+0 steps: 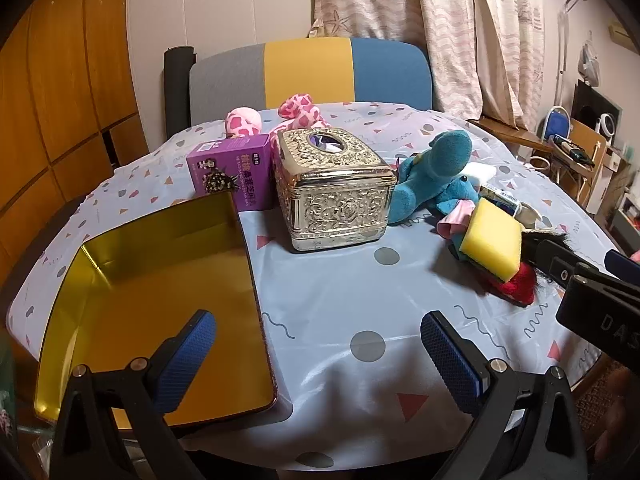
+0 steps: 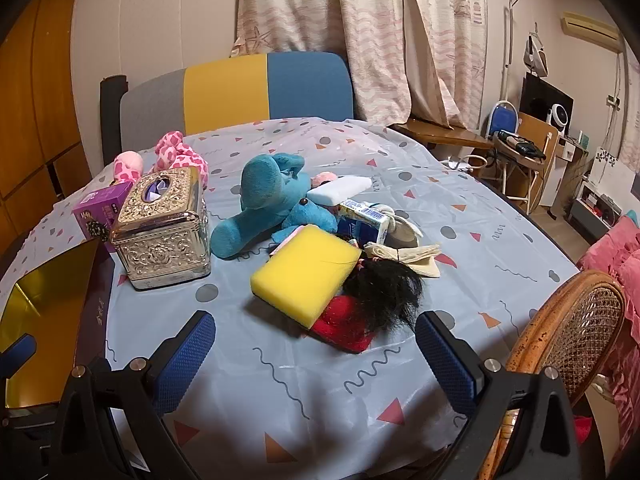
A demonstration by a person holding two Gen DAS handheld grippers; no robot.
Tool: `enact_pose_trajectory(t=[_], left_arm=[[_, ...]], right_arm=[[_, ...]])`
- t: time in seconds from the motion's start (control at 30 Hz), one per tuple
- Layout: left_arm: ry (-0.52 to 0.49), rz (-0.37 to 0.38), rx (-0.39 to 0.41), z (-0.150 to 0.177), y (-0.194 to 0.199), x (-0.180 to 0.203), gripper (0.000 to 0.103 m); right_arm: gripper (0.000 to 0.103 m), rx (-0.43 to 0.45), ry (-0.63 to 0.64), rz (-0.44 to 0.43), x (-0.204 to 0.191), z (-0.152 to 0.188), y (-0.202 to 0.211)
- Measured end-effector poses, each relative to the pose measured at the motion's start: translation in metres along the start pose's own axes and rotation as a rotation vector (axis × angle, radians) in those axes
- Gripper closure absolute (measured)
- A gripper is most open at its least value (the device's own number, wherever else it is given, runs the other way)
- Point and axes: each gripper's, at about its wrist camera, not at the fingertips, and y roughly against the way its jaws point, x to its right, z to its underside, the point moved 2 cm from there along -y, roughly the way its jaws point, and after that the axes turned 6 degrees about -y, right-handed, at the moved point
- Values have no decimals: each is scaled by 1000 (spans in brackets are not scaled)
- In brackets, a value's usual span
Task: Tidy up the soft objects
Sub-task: 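Move the left tool toward the yellow sponge on the table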
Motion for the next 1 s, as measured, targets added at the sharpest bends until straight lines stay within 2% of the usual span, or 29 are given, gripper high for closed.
enact_pose_trajectory(t=[0.27, 1.0], left_arm=[[10, 1, -26, 2, -7, -3, 0], [-7, 8, -86, 5, -23, 0, 0]], right_arm=[[1, -10, 8, -12, -2, 0, -8], [1, -20, -41, 17, 24, -10, -25]])
